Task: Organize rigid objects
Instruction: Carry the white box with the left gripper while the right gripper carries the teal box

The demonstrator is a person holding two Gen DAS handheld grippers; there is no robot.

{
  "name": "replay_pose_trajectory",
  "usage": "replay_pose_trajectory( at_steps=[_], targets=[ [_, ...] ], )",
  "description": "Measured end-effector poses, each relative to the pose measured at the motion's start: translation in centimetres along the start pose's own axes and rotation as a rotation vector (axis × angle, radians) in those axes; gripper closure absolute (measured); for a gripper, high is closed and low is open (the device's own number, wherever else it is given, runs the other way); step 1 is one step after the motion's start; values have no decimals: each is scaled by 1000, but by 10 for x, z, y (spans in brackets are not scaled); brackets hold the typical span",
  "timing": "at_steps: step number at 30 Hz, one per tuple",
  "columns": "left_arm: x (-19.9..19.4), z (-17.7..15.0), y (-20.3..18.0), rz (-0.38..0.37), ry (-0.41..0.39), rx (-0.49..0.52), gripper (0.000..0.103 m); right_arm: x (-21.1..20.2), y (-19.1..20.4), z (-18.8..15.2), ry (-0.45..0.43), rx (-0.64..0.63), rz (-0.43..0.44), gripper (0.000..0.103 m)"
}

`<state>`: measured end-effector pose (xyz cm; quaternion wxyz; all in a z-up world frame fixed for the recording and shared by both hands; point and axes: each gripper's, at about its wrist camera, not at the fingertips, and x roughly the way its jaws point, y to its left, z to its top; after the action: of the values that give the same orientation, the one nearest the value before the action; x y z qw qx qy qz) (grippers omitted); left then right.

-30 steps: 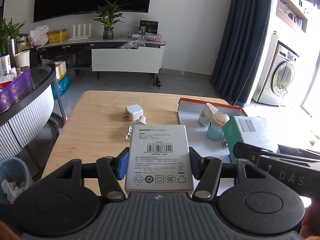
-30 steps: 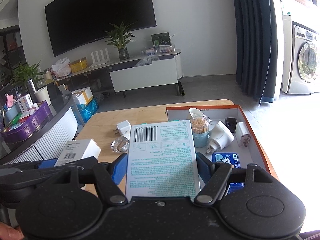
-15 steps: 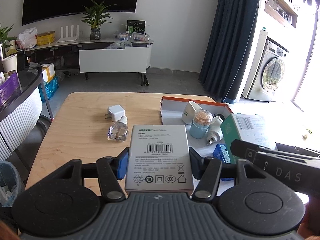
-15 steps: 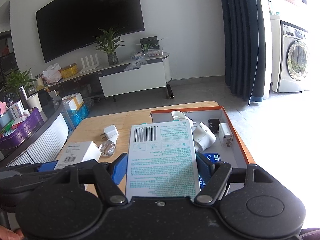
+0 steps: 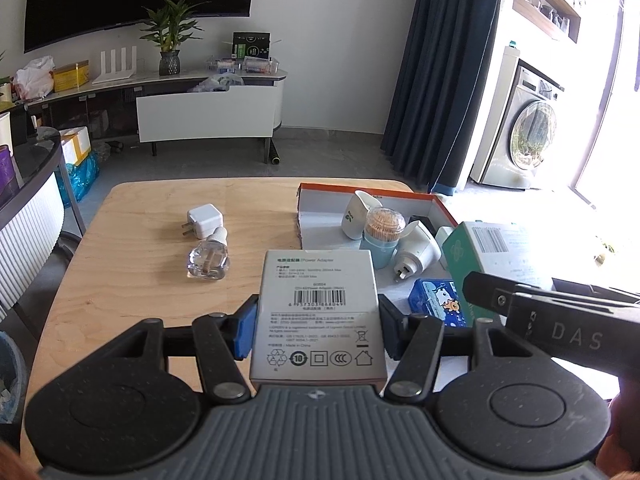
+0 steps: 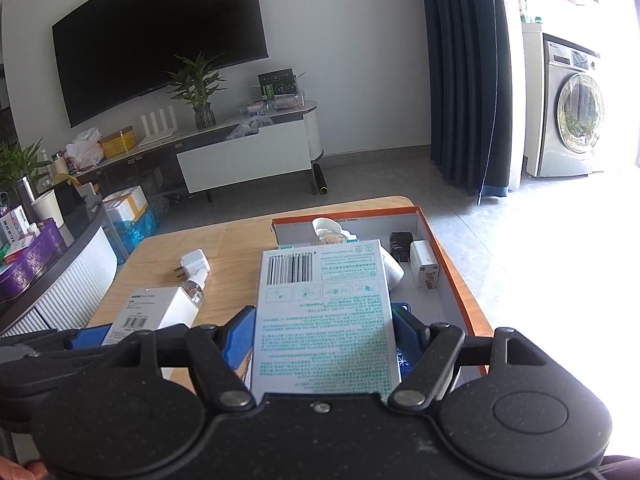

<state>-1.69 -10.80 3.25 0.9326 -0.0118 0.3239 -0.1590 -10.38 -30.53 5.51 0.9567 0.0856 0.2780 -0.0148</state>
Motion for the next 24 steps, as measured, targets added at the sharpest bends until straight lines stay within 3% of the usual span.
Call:
replay_pose_trajectory(
  at_steps=[24],
  targets=[
    [36,4,-42,-95,62,48,43,17,-50,7,14,67,-102,17]
  ],
)
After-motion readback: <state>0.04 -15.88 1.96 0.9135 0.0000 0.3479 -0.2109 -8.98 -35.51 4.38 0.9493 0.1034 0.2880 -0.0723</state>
